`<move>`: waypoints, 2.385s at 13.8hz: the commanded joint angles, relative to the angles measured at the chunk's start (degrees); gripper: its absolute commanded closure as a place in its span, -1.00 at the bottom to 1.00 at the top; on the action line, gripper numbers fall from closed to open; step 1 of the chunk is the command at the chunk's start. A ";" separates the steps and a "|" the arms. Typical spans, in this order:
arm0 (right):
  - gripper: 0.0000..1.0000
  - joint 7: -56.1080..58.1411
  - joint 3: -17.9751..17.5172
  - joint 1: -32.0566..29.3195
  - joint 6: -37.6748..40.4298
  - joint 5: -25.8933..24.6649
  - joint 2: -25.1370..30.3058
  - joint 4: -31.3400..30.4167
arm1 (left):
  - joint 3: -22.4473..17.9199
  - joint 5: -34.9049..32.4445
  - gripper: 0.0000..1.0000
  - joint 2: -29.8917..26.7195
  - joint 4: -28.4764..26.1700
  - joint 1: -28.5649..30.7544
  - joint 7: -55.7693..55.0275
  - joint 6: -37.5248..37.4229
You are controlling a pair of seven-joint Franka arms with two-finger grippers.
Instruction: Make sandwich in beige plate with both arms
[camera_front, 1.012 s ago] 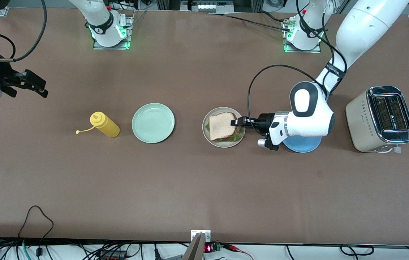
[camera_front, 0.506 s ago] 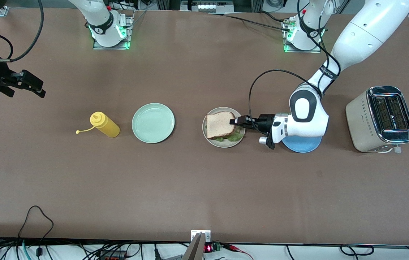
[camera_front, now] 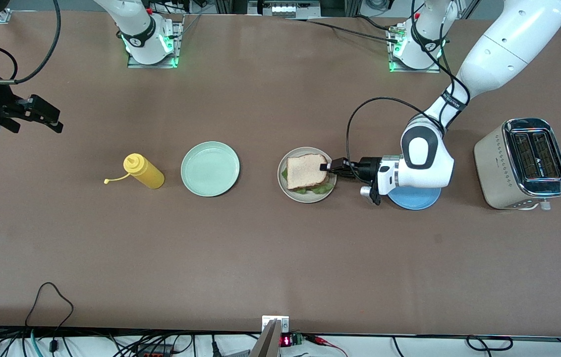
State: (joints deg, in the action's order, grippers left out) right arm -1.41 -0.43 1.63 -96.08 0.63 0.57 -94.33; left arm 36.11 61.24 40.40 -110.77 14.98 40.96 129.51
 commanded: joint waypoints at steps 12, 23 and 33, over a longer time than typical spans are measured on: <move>-1.00 0.80 -0.10 0.48 1.16 -0.02 0.14 2.40 | -3.41 0.46 -1.00 -1.98 -0.32 -0.21 1.23 -0.14; -1.00 1.15 -0.18 2.40 1.60 -0.46 -0.39 3.72 | -3.41 -38.07 -1.00 -14.21 3.27 0.49 -25.03 -7.51; -1.00 0.71 -0.10 2.94 1.61 0.24 -1.62 4.51 | -3.50 -69.58 -1.00 -14.92 22.86 1.37 -32.35 -37.28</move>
State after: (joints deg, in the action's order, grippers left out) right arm -1.03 -0.70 4.43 -94.55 0.65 -0.20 -91.00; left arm 32.71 -4.97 25.87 -92.89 16.35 9.34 98.62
